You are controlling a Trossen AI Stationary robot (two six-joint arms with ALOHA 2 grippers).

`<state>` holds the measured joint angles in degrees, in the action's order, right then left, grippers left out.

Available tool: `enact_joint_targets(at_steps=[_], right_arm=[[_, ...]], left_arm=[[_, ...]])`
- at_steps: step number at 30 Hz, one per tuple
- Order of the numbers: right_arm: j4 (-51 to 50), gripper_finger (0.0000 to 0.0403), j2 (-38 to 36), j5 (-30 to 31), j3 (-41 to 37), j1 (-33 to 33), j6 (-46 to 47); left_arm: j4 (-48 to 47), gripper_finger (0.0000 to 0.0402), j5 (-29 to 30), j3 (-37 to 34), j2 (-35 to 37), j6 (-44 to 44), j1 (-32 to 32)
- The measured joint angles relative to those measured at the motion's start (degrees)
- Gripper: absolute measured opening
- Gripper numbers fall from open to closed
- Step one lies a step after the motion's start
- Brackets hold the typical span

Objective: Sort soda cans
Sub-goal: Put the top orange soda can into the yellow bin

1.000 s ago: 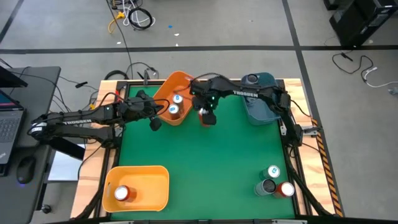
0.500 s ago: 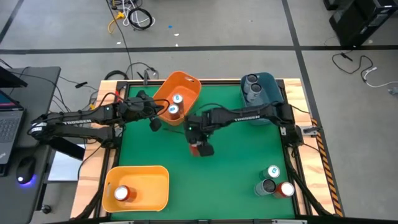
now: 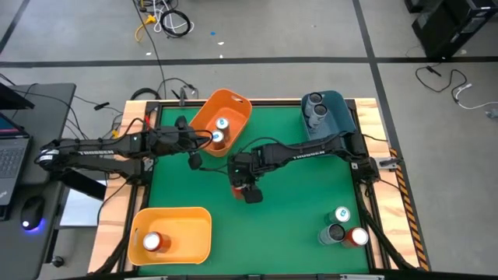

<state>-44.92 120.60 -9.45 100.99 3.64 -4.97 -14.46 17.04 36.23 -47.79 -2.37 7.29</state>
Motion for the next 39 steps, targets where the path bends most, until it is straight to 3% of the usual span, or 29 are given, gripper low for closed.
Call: enact_joint_targets(at_steps=[9,14,25,32,39], right_arm=[[0.03,0.0285,0.00,0.02,-0.17,-0.04,1.11],[-1.26,0.0380,0.59,0.15,-0.65,0.07,1.68],[-3.81,0.0286,0.32,1.07,2.03,0.09,0.61],[-6.17,0.0320,0.32,1.22,4.55,0.09,0.30],[-1.25,0.0353,0.22,1.22,2.91,0.07,-1.04]], left_arm=[[0.05,0.0000,0.00,0.00,0.00,0.00,-0.78],[0.05,0.0000,0.00,0.00,0.00,0.00,-0.78],[0.21,0.0000,0.00,0.00,0.00,0.00,-0.78],[0.99,0.0000,0.02,0.00,0.00,0.24,-0.78],[0.88,0.0000,-0.63,0.00,0.01,0.22,-0.91]])
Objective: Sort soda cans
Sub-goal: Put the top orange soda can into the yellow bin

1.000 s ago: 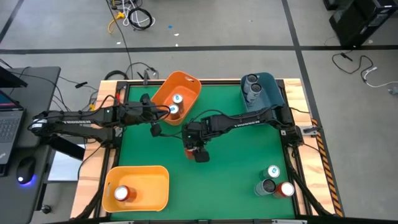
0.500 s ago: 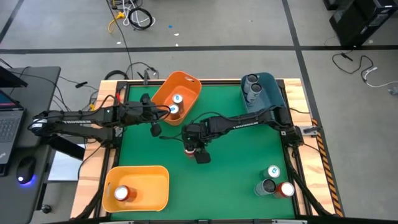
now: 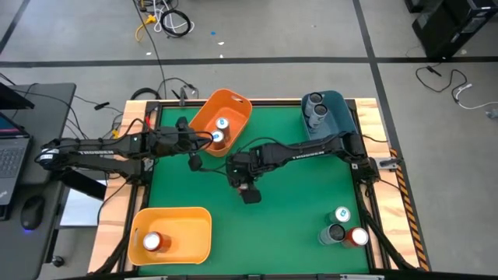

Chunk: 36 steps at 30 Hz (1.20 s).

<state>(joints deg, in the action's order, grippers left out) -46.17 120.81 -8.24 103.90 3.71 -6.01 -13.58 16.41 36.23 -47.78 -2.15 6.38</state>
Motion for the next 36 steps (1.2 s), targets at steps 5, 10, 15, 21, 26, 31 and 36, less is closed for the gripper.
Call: enact_joint_targets(at_steps=[5,10,15,21,26,31,36], right_arm=[[0.66,0.0348,0.04,-0.18,-1.57,0.00,-0.17],[1.65,0.0342,-0.22,-0.21,-1.60,0.00,-1.18],[1.10,0.0342,-0.33,-0.25,0.87,0.00,-3.22],[-4.49,0.0340,-0.46,0.97,7.47,0.00,-4.58],[-10.99,0.0319,-0.50,2.06,13.99,0.00,-4.69],[-16.02,0.0236,-0.59,9.91,17.04,0.58,-6.58],[-18.99,0.0102,-0.61,11.05,15.86,0.03,-10.50]], left_arm=[[-0.02,0.0000,-0.18,0.00,-0.01,0.01,-0.18],[0.12,0.0000,-0.18,0.00,-0.01,0.00,-0.18],[0.48,0.0000,-0.19,0.00,-0.01,0.00,-0.18],[0.55,0.0000,-0.20,0.00,-0.01,0.29,-0.18],[2.54,0.0000,-0.23,0.00,-0.01,0.70,-0.18],[5.33,0.0001,-2.38,0.00,-0.01,1.97,-0.18],[7.30,0.0001,-7.87,0.00,0.00,1.97,-0.18]])
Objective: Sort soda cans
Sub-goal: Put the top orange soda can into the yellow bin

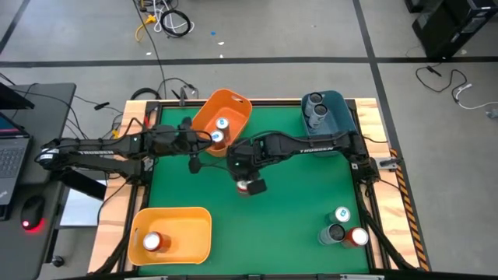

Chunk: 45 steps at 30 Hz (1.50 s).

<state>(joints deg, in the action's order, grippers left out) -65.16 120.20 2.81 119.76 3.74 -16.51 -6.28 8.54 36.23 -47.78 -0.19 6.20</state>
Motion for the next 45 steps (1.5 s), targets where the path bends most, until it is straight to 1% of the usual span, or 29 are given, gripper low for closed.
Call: enact_joint_targets(at_steps=[3,4,5,9,13,17,23,28,31,36,41,45], right_arm=[[-3.38,0.0025,0.13,-0.02,-0.83,-1.23,-0.81],[-4.02,0.0013,0.13,-0.31,-1.03,-1.67,-0.84],[-3.99,0.0010,-0.11,-0.89,-1.38,-2.09,-0.78],[-2.54,0.0012,-2.41,-1.10,-4.70,-2.92,-1.02],[3.79,0.0003,-7.94,-1.29,-11.60,-3.17,-1.14],[14.37,0.0001,-16.48,-1.29,-23.13,-3.25,-1.04],[34.94,0.0001,-29.48,-1.33,-43.59,-3.18,1.34],[50.20,0.0000,-36.77,-1.33,-57.53,-3.21,3.91],[57.66,0.0000,-39.54,-1.33,-63.58,-3.18,5.44],[66.63,0.0001,-41.41,-1.33,-69.83,-3.18,7.83],[69.86,0.0001,-41.57,0.03,-72.62,-3.18,10.22],[70.08,0.0001,-41.25,0.17,-73.10,-3.18,10.55]], left_arm=[[0.59,0.0001,-0.55,0.00,0.01,0.00,0.00],[0.61,0.0001,-0.51,0.00,0.01,-0.02,0.00],[0.61,0.0001,-0.51,0.00,0.01,0.00,0.02],[0.76,0.0002,-0.80,0.00,-0.02,0.00,0.00],[0.75,0.0002,-1.23,0.00,-0.01,0.02,0.00],[0.80,0.0002,-1.45,0.00,-0.02,1.06,-0.76],[2.41,0.0002,-1.61,0.00,-0.09,0.00,-3.53],[2.45,0.0001,-0.83,0.15,-0.36,-0.35,-5.42],[-1.20,0.0001,0.79,2.34,-1.72,-1.57,-6.28],[-6.02,0.0001,1.33,8.49,-6.51,-1.50,-7.87],[-6.84,0.0001,1.18,13.70,-12.41,-1.24,-8.48],[-7.54,0.0008,0.65,16.31,-16.78,1.29,-8.48]])
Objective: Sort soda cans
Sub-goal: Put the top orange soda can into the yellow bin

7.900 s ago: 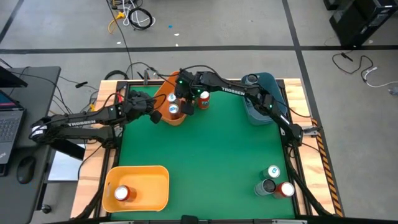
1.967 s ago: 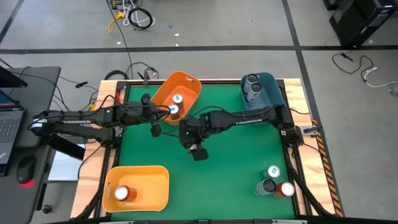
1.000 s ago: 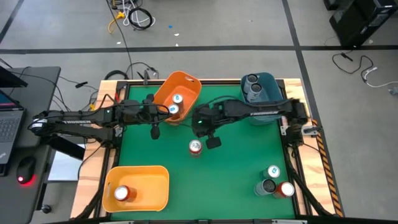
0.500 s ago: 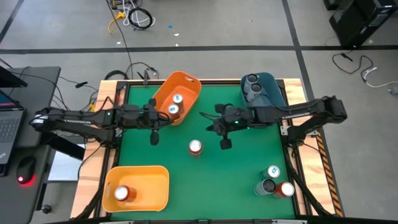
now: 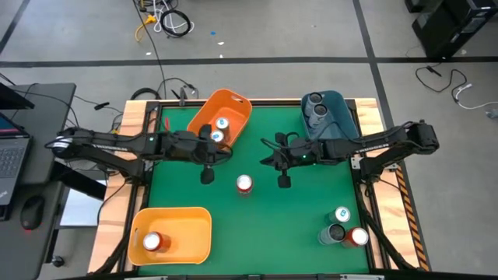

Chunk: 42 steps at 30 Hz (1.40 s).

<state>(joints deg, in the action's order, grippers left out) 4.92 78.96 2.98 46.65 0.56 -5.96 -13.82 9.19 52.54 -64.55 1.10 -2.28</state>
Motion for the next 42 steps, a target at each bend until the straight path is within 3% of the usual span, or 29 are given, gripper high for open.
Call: enact_joint_targets(at_steps=[11,20,29,32,42], right_arm=[[-1.75,0.0001,1.55,0.00,0.00,0.10,-0.06],[-1.59,0.0001,1.53,0.00,0.02,0.13,-1.55],[-2.33,0.0000,1.53,-0.02,0.02,0.15,-1.21],[-2.49,0.0001,1.53,-0.03,0.02,0.16,-0.26],[-3.01,0.0000,1.53,-0.09,-0.04,1.97,1.51]], left_arm=[[-1.07,0.0043,-1.69,7.27,-12.52,-0.86,-0.53],[-8.12,0.0145,-5.01,16.08,-18.39,-8.87,-1.20],[-6.63,0.0257,-0.99,16.43,-20.15,-8.91,-1.09],[-7.23,0.0286,-2.50,16.41,-21.22,-10.73,-0.70],[-9.01,0.0304,-10.52,16.34,-22.52,-13.19,-1.70]])
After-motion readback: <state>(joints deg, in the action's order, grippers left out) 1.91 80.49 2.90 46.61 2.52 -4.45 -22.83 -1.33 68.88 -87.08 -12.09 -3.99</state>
